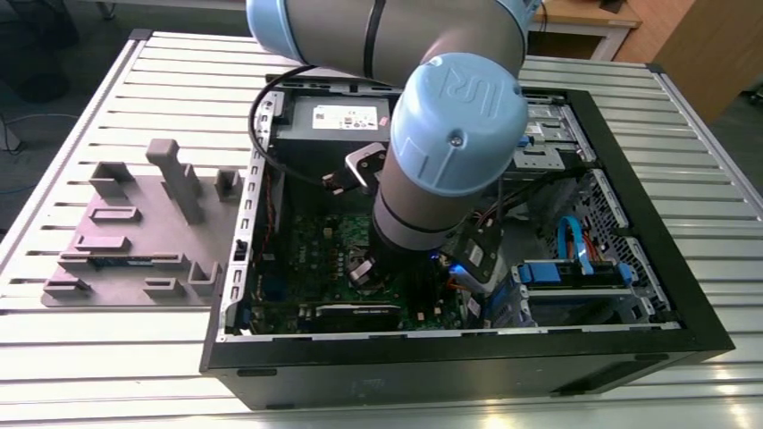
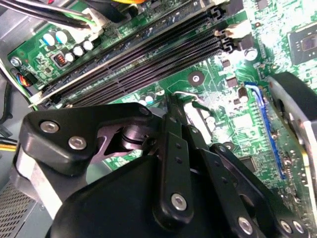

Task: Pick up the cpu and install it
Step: 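Install the first cpu locking lever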

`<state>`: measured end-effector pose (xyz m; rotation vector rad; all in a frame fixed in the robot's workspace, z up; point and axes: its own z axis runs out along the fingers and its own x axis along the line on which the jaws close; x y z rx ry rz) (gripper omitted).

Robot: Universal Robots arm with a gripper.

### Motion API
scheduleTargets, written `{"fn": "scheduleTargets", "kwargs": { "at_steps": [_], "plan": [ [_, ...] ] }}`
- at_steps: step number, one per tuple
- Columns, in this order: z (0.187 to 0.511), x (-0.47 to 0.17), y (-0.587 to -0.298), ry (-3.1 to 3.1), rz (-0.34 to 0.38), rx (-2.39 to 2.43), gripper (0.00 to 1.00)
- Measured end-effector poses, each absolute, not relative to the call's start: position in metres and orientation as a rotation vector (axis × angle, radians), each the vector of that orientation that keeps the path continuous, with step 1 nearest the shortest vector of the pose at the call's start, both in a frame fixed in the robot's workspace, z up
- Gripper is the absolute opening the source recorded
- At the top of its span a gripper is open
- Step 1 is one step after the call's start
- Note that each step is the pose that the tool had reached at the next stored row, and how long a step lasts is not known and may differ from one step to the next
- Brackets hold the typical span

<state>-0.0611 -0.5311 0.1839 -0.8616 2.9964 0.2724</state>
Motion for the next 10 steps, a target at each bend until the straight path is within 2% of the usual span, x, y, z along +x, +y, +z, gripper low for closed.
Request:
{"fn": "scheduleTargets", "kwargs": {
  "at_steps": [10],
  "plan": [
    [0.1840,-0.0565,-0.5329,2.997,0.272,-0.862,0.11]
  ]
}}
